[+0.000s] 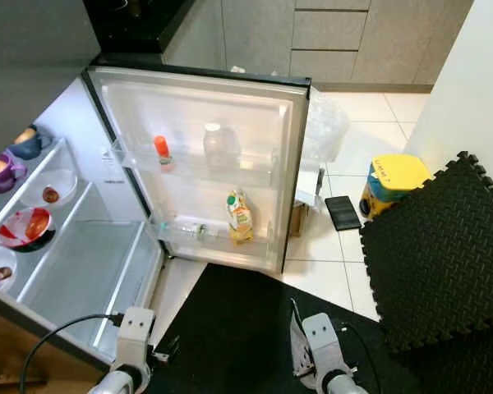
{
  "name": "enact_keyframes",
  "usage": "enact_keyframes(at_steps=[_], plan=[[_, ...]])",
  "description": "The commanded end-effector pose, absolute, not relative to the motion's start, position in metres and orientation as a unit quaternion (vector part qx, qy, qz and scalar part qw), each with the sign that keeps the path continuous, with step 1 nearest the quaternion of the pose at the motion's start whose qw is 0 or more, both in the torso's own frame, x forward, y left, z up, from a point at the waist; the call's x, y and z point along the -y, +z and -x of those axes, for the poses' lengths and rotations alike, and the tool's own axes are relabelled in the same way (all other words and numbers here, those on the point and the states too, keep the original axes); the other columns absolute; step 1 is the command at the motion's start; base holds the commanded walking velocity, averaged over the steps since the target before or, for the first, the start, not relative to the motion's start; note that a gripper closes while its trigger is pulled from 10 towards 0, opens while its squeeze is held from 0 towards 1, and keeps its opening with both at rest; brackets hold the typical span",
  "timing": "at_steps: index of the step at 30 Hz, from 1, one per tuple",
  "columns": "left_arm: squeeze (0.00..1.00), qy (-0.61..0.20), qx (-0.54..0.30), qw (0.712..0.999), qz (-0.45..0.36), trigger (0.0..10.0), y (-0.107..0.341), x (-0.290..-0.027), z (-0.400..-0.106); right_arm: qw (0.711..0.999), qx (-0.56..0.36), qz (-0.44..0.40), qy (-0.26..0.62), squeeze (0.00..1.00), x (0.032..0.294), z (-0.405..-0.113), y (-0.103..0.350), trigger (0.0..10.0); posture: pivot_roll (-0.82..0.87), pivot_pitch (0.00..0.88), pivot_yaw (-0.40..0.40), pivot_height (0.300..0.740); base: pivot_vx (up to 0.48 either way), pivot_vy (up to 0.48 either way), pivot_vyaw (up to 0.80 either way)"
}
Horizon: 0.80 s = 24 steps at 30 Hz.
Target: Restocking fridge
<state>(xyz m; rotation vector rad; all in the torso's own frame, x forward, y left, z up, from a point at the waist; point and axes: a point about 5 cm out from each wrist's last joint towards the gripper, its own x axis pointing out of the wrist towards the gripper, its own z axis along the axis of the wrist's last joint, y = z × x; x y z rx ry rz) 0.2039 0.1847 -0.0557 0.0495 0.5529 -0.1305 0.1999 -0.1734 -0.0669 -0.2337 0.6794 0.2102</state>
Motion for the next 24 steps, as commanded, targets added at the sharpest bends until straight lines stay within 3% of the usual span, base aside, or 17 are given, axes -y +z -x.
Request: enact_keyframes(at_steps=[1,24], plan=[[0.0,-0.065,-0.286,0.956,-0.022,10.0,-0.0596,-0.1845,-0.1983,0.933,-0.326,0.114,0.101,0.0,0.1733,-0.2005,-0.0661,10.0,-0.08,0.084,0.023,0.74,0.281,0.0,0.0],[0.0,-0.066,-0.286,0.956,-0.024,10.0,-0.0599,-0.1847,-0.1975,0.932,-0.329,0.115,0.101,0.0,0.174,-0.199,-0.067,10.0,-0.08,0.087,0.023,0.74,0.295,0.0,0.0]])
